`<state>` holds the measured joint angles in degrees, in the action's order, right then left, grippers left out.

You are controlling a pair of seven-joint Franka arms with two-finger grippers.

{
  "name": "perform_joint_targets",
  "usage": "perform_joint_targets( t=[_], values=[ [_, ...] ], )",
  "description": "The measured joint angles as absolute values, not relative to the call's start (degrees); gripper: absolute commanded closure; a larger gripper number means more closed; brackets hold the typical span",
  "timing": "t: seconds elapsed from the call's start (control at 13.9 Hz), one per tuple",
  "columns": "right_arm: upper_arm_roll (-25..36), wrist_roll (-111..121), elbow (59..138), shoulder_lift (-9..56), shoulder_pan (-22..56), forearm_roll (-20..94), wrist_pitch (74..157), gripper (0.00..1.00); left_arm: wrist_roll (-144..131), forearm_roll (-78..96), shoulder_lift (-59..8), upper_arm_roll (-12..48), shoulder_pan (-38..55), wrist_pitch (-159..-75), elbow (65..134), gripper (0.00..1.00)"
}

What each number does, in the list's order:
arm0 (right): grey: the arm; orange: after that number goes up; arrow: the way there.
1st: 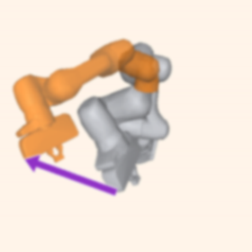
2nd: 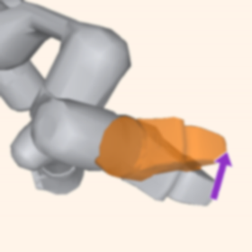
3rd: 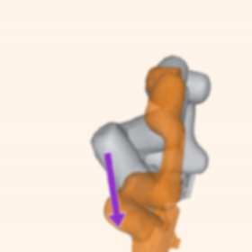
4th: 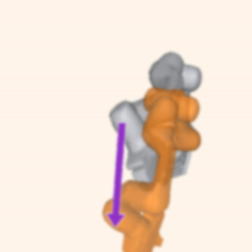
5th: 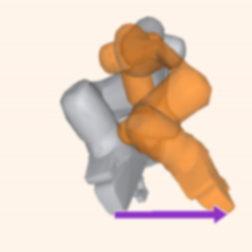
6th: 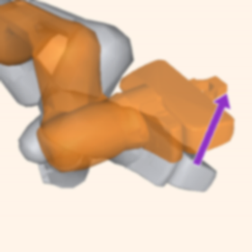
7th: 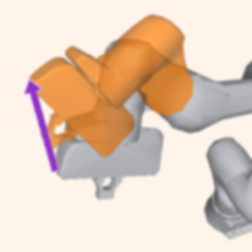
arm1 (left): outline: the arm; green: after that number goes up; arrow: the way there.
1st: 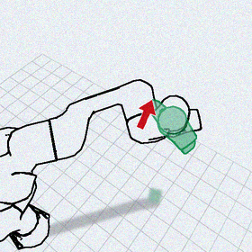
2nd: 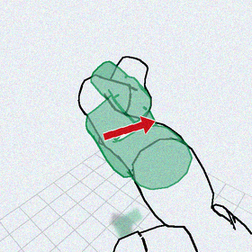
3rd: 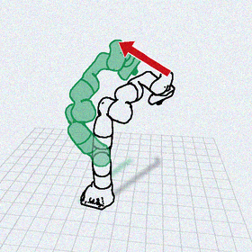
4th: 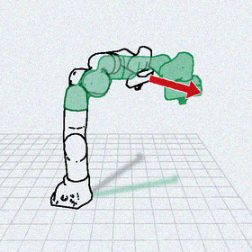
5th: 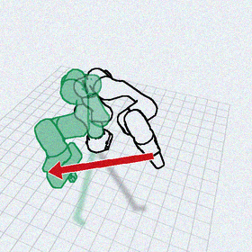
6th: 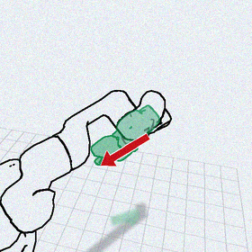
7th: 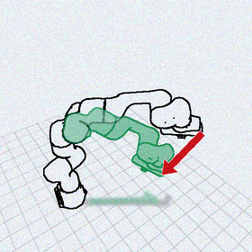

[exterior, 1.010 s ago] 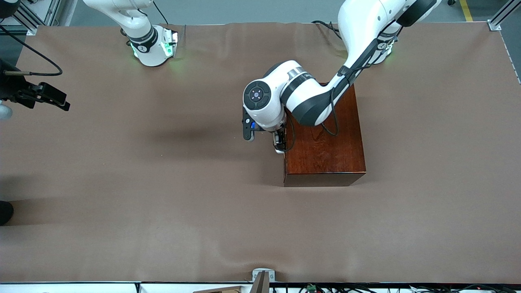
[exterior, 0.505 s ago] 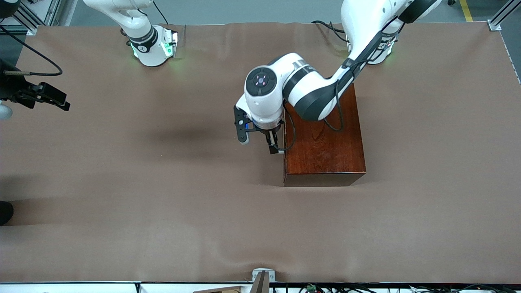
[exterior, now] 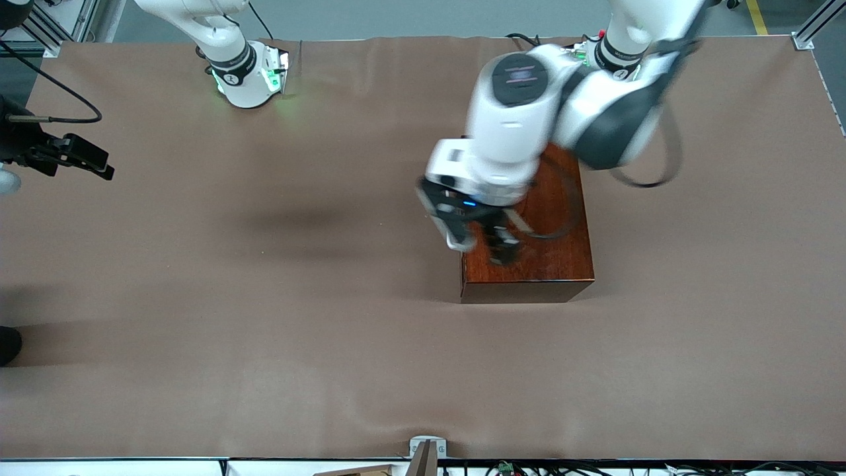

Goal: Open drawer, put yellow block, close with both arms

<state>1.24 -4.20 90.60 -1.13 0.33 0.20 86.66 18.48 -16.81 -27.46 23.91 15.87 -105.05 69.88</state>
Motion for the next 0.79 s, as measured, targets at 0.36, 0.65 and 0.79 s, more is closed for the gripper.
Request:
perform_joint_targets(
  t=[0.36,0.65,0.79],
  values=[
    [1.25,-4.2,90.59,-1.13,0.33,0.2,86.66,0.0,18.5,-16.66,-21.41,23.79,4.57,-100.98,70.04,0.0],
    [1.26,-4.2,90.59,-1.13,0.33,0.2,86.66,0.0,18.57,-10.78,-19.96,23.32,-6.36,-99.01,70.23,0.0],
    [1.26,-4.2,90.58,-1.13,0.33,0.2,86.66,0.0,18.72,-8.53,-18.97,18.72,-6.74,-93.5,70.24,0.0]
  ],
)
